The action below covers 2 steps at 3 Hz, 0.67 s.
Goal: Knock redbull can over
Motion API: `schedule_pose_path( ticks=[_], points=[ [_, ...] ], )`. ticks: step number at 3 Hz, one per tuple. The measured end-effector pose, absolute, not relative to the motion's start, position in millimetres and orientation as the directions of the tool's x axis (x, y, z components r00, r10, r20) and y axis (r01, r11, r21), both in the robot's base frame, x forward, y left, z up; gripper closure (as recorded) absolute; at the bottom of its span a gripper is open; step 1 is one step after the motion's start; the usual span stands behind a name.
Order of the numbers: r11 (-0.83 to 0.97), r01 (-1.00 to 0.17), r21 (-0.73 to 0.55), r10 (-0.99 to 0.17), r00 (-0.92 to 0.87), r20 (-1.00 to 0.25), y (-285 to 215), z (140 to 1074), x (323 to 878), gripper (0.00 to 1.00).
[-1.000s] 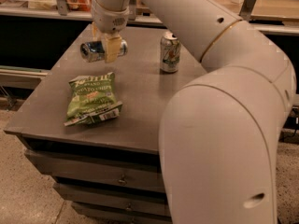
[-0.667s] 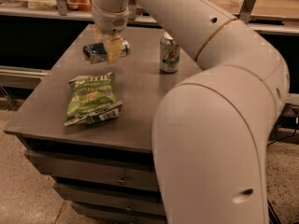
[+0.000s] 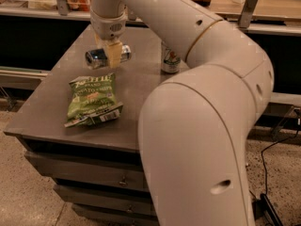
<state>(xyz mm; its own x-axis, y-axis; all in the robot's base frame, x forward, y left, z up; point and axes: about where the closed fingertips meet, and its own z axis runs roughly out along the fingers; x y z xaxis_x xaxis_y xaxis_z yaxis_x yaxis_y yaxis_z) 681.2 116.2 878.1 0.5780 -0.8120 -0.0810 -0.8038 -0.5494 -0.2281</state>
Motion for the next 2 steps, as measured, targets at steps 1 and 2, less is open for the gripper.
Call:
schedule_pose_path(
  ticks=[1,2],
  points=[
    [-0.540,-0.818,-0.197,-0.823,0.562,-0.077,116.5,864.3,683.2,1.00],
    [-0.536,-0.825,-0.180,-0.829,0.555,-0.077,117.0,857.1,683.2,1.00]
  ],
)
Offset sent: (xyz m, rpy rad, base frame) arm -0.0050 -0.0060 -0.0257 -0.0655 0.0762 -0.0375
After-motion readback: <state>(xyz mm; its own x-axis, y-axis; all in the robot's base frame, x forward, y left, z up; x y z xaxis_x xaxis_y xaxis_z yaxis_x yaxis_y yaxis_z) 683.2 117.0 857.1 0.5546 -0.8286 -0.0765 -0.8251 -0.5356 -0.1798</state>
